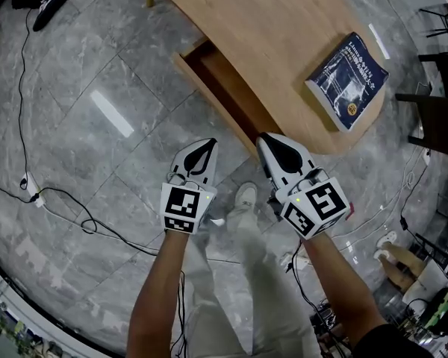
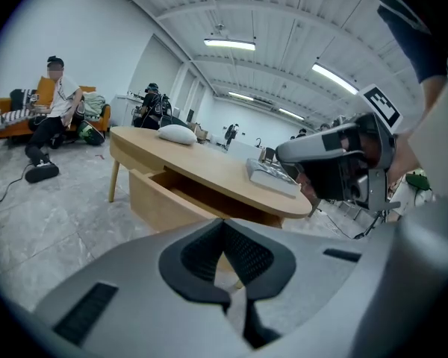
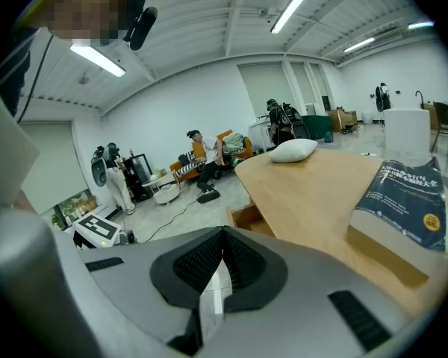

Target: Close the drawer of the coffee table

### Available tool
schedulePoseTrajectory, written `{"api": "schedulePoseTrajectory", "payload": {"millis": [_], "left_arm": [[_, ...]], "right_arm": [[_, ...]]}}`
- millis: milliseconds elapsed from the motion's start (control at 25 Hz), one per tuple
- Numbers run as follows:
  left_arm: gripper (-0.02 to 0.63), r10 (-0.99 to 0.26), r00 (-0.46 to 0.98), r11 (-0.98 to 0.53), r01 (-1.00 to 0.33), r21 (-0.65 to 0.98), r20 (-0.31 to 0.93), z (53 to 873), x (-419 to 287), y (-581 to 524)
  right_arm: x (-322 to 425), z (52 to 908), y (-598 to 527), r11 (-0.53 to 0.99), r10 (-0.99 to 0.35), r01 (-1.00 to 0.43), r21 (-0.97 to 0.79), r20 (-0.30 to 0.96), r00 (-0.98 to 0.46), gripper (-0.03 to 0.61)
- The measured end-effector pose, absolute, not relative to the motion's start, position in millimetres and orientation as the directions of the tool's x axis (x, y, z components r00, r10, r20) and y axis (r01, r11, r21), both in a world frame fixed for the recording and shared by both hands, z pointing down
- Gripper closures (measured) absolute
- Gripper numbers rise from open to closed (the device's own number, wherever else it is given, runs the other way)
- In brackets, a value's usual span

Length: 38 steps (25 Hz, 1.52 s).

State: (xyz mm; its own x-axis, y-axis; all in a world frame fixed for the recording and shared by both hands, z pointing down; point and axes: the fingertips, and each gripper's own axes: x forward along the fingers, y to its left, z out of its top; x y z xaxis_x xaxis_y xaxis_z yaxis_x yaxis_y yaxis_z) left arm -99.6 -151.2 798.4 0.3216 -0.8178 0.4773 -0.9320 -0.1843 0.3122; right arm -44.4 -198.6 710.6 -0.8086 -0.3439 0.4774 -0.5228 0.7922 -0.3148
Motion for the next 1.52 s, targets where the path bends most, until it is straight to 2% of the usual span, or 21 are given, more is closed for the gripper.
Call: {"api": "schedulePoseTrajectory", "payload": {"millis": [1520], "left_arm": [[0.612, -0.750, 0.353, -0.239, -0.933, 0.268, 0.559, 866, -83, -190]], "right_arm": [[-25, 758, -214, 0.787, -0.300, -0.514, -0.340, 0.518, -0.801, 0.565]]}}
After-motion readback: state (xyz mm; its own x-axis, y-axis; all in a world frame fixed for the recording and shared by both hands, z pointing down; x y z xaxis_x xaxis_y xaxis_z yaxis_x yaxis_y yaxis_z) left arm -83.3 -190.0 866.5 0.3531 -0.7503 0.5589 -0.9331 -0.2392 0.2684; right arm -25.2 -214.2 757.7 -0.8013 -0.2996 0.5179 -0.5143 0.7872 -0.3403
